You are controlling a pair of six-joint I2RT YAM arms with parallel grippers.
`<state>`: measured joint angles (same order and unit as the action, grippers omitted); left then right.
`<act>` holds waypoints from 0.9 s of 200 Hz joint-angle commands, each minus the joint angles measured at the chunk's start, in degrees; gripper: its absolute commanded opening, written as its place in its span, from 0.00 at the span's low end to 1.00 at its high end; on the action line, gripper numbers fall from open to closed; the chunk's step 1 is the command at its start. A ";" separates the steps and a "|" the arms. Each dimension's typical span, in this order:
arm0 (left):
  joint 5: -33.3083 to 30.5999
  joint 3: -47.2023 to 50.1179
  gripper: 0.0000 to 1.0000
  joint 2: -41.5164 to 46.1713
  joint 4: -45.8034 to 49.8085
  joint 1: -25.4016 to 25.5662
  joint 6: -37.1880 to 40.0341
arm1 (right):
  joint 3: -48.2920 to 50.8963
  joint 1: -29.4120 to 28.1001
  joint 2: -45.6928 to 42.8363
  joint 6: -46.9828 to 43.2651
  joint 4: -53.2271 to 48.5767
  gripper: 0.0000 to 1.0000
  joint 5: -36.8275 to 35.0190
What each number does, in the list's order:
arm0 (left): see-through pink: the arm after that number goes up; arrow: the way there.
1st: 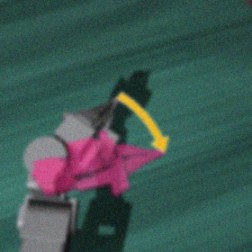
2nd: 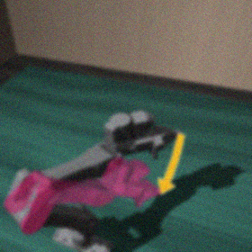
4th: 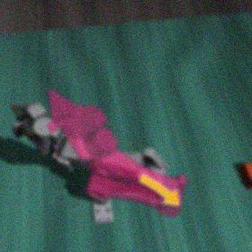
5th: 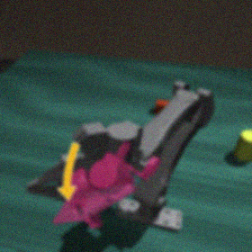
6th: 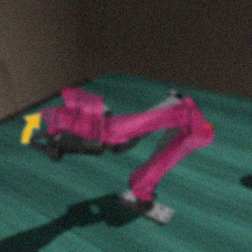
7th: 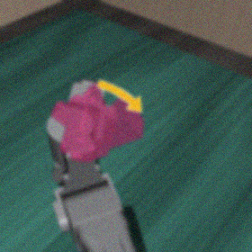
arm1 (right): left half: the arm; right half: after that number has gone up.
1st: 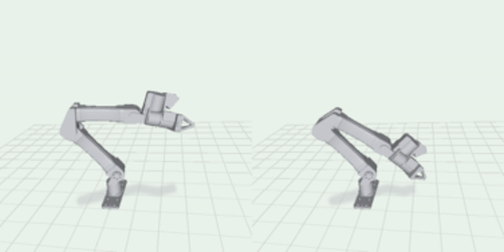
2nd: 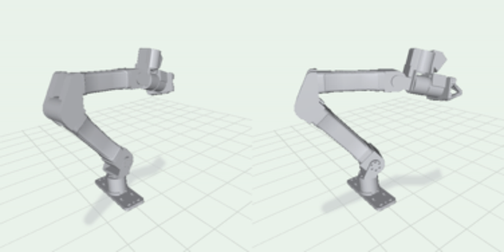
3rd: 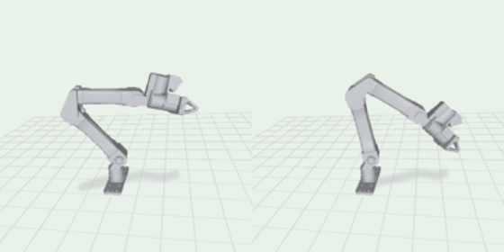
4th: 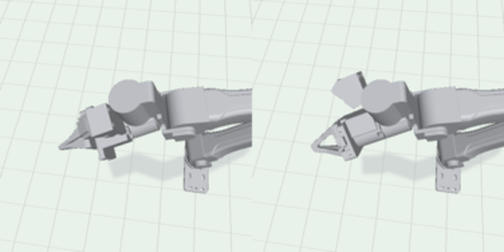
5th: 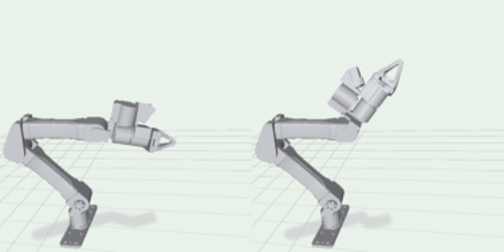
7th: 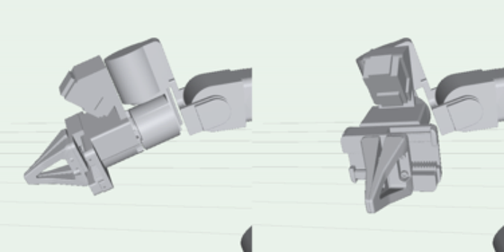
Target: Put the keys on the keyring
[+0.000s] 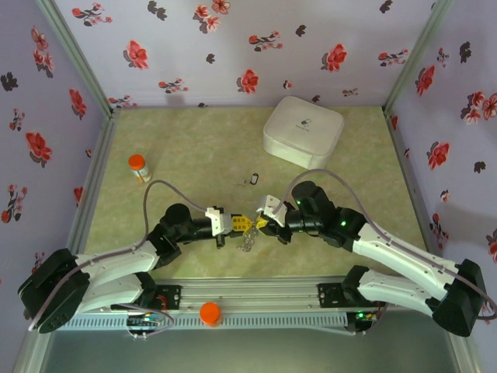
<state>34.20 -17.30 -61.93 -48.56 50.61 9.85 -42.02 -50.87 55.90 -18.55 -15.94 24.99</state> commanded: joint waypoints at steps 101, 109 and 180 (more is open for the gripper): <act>1.67 -0.15 0.00 -0.38 -9.59 0.03 -2.06 | 3.62 -0.24 -9.21 2.97 1.46 0.28 -2.06; 1.71 -0.15 0.00 -0.46 -9.81 0.01 -2.28 | 3.57 -0.27 -8.65 3.14 2.29 0.28 -1.64; 2.02 -0.44 0.00 -1.04 -10.28 0.01 -2.82 | 3.98 -0.61 -4.02 6.29 9.56 0.20 4.81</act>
<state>35.03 -16.97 -62.52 -54.50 50.63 7.77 -38.52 -50.96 50.81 -14.37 -10.57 26.22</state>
